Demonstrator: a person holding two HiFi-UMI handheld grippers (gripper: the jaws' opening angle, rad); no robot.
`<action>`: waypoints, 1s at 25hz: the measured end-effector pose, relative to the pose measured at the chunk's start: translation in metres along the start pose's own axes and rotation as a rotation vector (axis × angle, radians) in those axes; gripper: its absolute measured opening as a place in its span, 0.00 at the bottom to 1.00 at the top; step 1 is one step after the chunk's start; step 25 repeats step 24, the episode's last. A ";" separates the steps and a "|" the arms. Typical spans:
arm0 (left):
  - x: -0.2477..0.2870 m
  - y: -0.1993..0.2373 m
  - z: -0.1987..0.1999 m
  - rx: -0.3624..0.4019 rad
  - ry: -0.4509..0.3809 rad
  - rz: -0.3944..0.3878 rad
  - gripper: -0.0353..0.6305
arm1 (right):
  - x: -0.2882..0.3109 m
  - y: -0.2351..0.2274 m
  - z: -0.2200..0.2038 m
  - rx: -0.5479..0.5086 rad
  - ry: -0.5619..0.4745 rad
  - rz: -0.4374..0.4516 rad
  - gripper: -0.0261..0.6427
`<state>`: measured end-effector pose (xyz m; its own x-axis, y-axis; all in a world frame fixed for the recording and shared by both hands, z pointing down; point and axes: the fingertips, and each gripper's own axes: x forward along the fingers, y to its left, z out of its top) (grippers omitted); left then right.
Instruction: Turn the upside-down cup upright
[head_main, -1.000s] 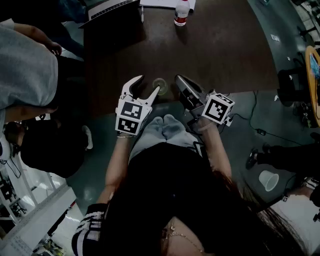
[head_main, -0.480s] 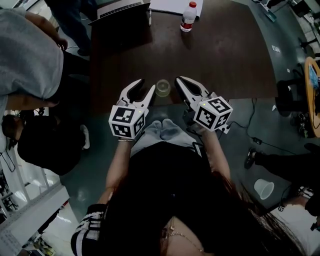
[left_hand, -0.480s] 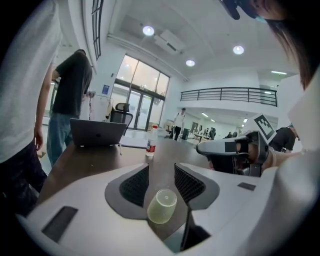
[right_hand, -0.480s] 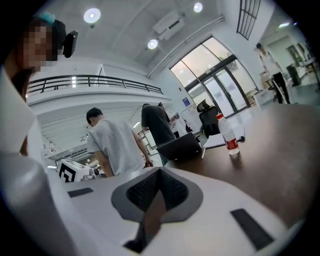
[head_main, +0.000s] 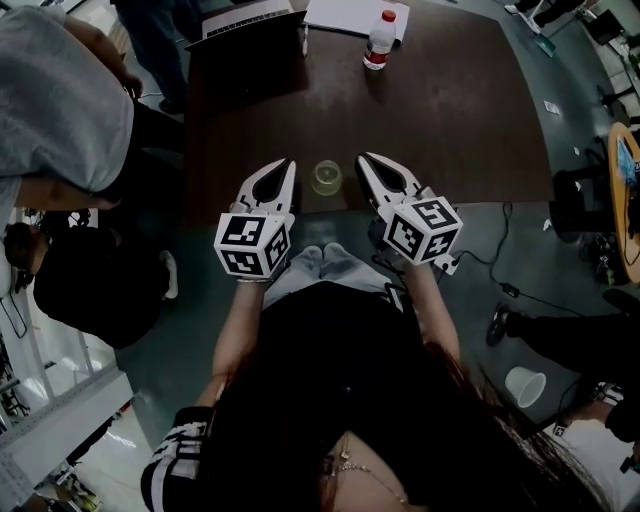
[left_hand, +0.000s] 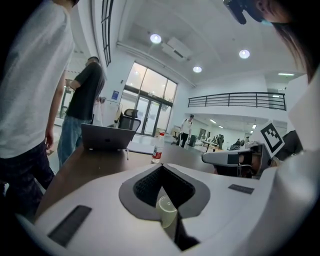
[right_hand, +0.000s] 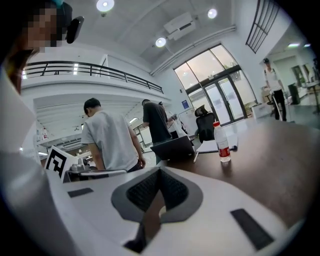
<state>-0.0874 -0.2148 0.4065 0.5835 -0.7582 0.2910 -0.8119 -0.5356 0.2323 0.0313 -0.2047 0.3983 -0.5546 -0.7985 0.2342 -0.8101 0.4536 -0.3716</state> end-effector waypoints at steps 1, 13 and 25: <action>-0.001 0.000 0.000 0.001 -0.001 0.003 0.06 | -0.001 0.001 0.000 -0.007 -0.002 -0.003 0.06; -0.011 -0.004 0.000 -0.006 -0.007 0.007 0.06 | -0.007 0.008 -0.001 -0.026 -0.005 -0.003 0.06; -0.009 -0.007 -0.002 -0.009 0.009 -0.013 0.06 | -0.008 0.007 -0.002 -0.017 -0.004 -0.002 0.06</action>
